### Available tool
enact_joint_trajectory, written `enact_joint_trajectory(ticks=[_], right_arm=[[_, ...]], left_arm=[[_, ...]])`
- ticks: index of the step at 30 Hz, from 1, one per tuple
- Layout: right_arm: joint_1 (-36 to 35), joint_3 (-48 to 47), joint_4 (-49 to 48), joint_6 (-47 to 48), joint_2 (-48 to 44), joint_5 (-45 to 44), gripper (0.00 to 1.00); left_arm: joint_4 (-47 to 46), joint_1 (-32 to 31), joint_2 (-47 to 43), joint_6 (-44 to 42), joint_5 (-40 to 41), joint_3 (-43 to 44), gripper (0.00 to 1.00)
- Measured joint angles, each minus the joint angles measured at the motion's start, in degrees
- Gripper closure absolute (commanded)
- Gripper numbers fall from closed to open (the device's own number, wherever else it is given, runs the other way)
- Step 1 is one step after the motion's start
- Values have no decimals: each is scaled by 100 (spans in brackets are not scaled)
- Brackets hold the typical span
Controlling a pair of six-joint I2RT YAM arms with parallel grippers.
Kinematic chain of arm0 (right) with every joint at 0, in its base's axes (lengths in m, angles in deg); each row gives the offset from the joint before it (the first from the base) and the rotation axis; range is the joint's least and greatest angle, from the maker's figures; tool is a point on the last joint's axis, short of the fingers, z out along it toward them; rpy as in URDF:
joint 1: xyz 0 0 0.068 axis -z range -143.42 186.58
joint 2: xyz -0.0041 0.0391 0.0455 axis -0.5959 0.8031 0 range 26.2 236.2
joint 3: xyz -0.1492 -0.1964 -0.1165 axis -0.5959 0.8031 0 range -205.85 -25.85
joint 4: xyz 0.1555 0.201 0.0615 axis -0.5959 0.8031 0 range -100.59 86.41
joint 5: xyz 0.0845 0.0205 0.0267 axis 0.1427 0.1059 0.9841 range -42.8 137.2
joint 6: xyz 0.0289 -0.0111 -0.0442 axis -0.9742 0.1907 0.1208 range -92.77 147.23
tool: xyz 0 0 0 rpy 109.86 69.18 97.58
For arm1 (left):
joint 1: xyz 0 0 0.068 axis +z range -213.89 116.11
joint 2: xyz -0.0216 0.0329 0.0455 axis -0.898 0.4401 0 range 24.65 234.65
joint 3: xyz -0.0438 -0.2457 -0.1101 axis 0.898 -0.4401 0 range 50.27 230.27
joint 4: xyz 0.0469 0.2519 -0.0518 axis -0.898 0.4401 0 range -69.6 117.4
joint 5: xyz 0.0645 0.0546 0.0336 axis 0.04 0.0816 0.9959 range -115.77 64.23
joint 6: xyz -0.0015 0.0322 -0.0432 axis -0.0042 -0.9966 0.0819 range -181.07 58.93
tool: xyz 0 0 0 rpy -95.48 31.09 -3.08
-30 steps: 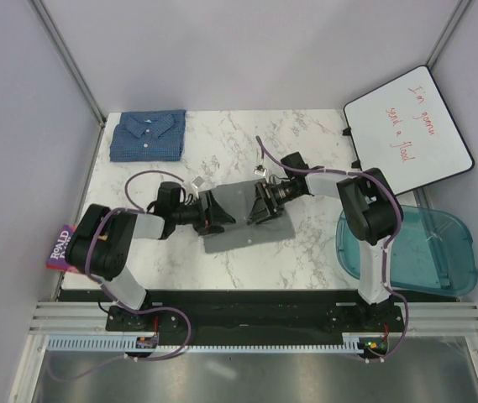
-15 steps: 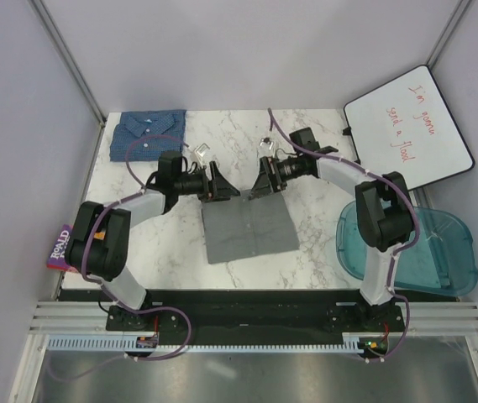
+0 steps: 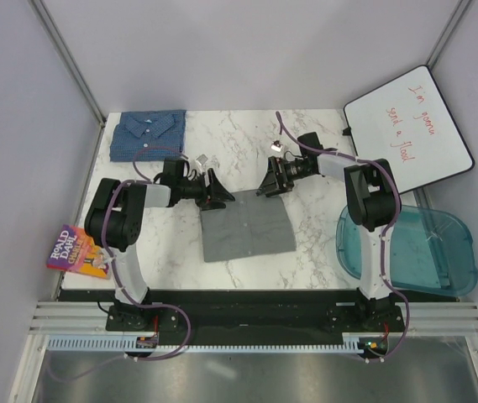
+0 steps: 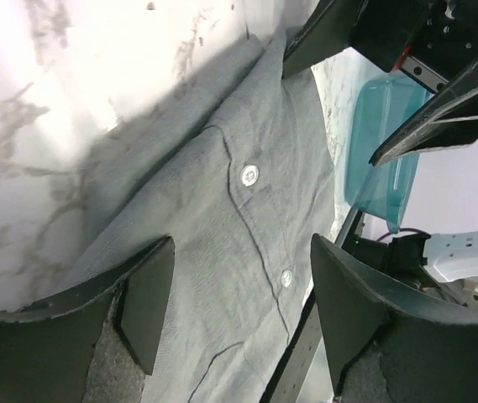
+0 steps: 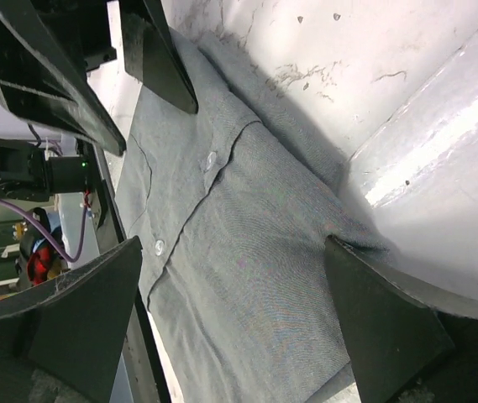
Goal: Fold and stack the long sleeve shirts
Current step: Fold the shirt
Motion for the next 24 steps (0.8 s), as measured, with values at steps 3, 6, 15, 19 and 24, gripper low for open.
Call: enact_joint_trajectory(ticks=[3, 6, 15, 19, 24], right_arm=[[-46, -66, 90, 66, 0, -61, 2], [-164, -201, 170, 111, -2, -293, 2], [-1134, -1255, 470, 332, -33, -1532, 2], [-1174, -975, 697, 391, -697, -1947, 4], [-1027, 350, 1082, 503, -2417, -2295, 35]], left_arm=[[46, 140, -127, -15, -105, -195, 26], [417, 103, -669, -181, -114, -726, 26], [1740, 15, -2865, -774, -750, -1641, 29], [2098, 262, -2957, -1300, -457, -894, 32], [2540, 334, -1864, -2312, 162, 748, 33]])
